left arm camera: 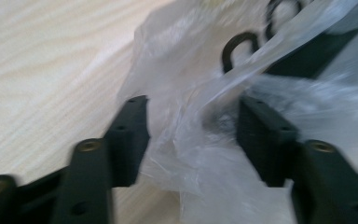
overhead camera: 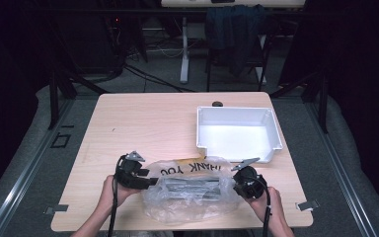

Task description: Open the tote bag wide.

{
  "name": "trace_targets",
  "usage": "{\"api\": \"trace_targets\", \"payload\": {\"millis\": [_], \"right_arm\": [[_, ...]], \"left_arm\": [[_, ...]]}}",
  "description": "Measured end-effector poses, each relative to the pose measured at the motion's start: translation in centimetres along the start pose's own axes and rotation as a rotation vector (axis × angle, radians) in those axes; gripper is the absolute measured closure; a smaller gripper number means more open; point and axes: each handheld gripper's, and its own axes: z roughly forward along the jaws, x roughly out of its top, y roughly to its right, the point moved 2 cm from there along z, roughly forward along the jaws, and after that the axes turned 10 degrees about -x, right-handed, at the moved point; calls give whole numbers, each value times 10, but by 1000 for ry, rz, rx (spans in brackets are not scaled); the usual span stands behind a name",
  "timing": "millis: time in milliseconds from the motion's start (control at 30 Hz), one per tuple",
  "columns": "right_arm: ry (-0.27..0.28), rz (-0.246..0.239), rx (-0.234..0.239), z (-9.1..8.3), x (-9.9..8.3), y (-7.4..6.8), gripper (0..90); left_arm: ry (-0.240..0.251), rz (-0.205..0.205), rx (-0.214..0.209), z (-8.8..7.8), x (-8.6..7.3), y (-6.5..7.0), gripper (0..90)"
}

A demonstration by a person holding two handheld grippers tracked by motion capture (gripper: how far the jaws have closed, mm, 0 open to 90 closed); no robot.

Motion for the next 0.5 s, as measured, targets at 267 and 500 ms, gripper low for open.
{"api": "trace_targets", "payload": {"millis": [267, 500], "right_arm": [[27, 9, 13, -8, 1, -1, 885], [69, 72, 16, -23, -1, 3, 639]], "left_arm": [[50, 18, -11, -30, 0, 9, 254], [132, 85, 0, -55, -1, 42, 216]]}}
